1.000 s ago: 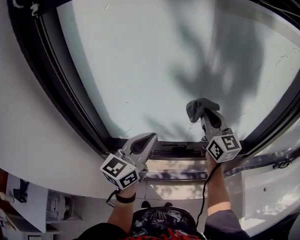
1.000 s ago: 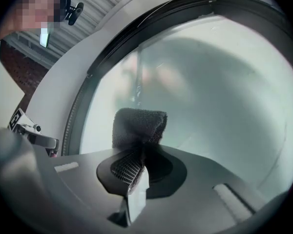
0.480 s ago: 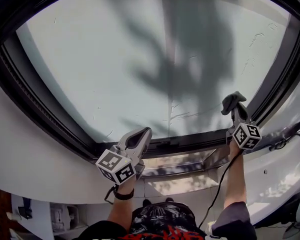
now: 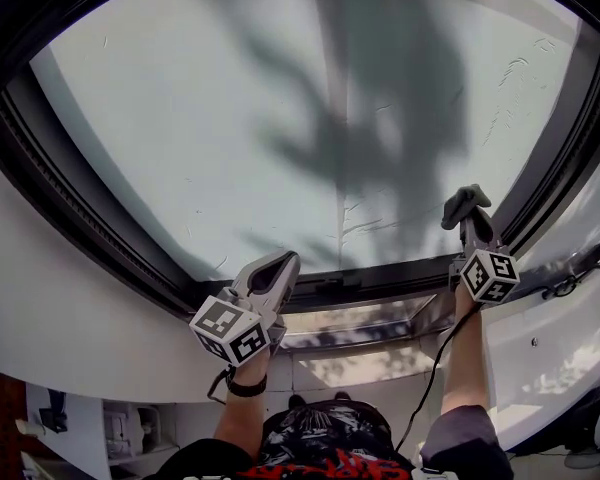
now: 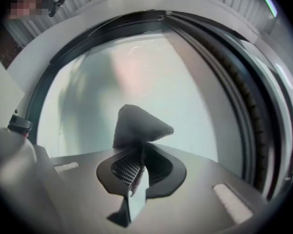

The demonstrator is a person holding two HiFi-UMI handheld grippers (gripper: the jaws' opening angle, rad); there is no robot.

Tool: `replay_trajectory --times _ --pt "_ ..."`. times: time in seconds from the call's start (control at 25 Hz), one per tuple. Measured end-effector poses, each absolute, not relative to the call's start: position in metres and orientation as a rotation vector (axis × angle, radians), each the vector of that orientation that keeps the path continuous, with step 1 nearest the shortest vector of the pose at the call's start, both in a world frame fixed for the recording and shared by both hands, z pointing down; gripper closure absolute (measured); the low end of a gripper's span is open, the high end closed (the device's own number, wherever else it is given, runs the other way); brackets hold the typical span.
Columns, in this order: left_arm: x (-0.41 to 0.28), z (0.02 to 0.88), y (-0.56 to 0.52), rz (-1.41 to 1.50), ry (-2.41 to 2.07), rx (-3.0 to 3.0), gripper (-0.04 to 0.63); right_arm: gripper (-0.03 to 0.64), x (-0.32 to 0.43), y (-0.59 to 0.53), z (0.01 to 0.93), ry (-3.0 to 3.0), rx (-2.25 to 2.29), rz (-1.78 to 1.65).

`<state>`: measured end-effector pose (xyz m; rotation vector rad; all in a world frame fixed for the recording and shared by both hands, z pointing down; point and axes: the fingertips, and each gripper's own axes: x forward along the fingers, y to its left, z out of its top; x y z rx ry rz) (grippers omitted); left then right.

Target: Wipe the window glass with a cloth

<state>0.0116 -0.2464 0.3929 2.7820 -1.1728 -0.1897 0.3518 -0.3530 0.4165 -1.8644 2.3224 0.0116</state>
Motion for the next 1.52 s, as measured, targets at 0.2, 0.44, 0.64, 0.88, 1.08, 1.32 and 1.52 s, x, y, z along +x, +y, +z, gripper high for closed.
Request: replay_trajectory --times 0.2,0.44,0.64,0.88,1.08,1.32,1.52 --pt "-0.030 0.393 -0.241 -0.220 -1.328 2.724 0.589 0.601 0.199 -0.334 0.408 2.604 -1.522 0.190" --pt "-0.097 0.397 -0.214 -0.284 -1.499 2.625 0.589 0.601 0.011 -0.316 0.421 2.868 -1.077 0.197" --pt "-0.160 0.403 -0.187 -0.299 -1.657 2.549 0.589 0.601 -0.121 -0.303 0.442 2.994 -0.830 0.135" --pt "-0.194 0.393 -0.155 -0.119 -1.647 2.649 0.589 0.601 -0.241 -0.281 0.442 3.061 -0.717 0.184" --pt "-0.193 0.387 -0.163 -0.106 -1.649 2.701 0.589 0.600 -0.273 -0.280 0.457 3.106 -0.680 0.090" --pt "-0.206 0.388 -0.175 -0.097 -1.877 2.611 0.590 0.601 -0.186 -0.305 0.457 2.981 -0.900 0.050" --pt "-0.190 0.408 -0.198 -0.122 -1.786 2.586 0.590 0.601 -0.077 -0.316 0.451 2.855 -1.137 0.077"
